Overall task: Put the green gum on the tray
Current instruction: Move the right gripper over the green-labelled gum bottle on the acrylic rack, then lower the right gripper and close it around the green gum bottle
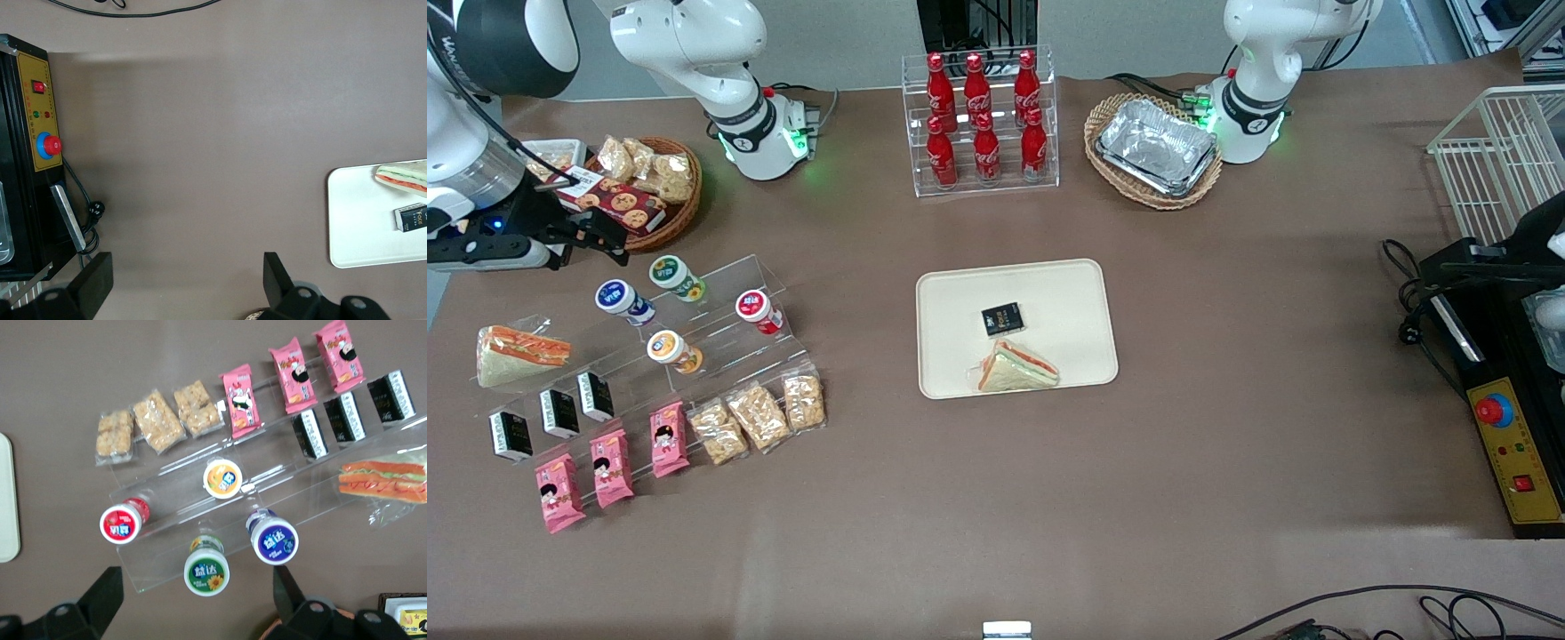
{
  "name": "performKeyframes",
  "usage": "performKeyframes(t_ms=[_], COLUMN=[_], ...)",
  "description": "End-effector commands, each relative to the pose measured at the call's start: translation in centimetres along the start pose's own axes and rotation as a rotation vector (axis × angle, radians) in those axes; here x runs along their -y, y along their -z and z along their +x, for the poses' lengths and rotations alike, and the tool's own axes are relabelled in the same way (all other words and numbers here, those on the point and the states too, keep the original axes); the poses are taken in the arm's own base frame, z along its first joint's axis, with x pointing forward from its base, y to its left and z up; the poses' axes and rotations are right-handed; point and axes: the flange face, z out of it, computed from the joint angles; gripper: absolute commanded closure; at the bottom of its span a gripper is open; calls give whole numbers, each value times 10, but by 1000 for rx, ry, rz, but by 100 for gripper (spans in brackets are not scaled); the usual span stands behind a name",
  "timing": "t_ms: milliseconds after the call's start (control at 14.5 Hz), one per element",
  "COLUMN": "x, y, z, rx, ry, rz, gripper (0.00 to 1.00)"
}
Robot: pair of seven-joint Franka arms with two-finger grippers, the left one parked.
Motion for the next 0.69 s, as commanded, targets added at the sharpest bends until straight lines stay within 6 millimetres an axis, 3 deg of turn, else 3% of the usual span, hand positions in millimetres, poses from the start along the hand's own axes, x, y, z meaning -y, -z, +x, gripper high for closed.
performKeyframes(t_ms=[0, 619], x=[-5, -2], y=[-5, -51], z=[-30, -43], rx=[-36, -24], ry=[20, 16], rz=[0, 4], gripper=[0, 0])
